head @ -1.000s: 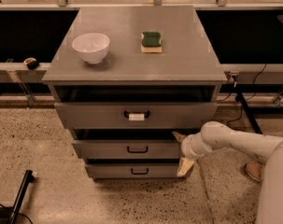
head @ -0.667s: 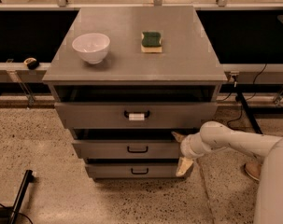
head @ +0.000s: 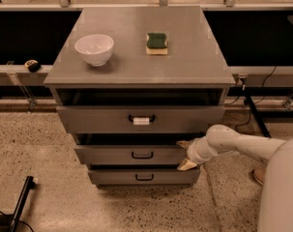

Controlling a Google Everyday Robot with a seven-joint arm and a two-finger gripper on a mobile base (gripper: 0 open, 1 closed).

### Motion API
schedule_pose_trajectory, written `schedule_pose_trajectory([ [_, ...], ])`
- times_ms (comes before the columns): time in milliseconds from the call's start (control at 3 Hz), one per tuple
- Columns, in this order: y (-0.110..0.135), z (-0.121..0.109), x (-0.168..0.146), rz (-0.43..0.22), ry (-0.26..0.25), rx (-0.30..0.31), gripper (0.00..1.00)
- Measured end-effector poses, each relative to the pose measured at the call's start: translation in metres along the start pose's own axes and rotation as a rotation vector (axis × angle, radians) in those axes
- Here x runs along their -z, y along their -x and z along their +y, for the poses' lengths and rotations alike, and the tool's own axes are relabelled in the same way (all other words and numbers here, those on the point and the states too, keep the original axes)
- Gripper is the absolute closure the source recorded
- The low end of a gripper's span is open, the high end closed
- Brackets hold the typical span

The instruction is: Open middle drawer

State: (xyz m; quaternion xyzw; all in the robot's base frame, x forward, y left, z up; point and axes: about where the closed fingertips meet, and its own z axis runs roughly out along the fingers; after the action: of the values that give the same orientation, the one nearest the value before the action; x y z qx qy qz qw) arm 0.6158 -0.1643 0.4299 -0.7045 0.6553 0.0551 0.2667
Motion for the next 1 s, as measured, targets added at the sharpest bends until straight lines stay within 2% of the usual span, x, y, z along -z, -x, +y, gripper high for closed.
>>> schedule_pose_trajectory([
  [333,0.004,0.0,0.003,-0.005,-0.002,0.006,0.45],
  [667,0.007,0.003,0.007,-0.009,-0.002,0.014,0.45],
  [1000,0.018,0.025,0.009,-0.047,0.044,0.023,0.39],
])
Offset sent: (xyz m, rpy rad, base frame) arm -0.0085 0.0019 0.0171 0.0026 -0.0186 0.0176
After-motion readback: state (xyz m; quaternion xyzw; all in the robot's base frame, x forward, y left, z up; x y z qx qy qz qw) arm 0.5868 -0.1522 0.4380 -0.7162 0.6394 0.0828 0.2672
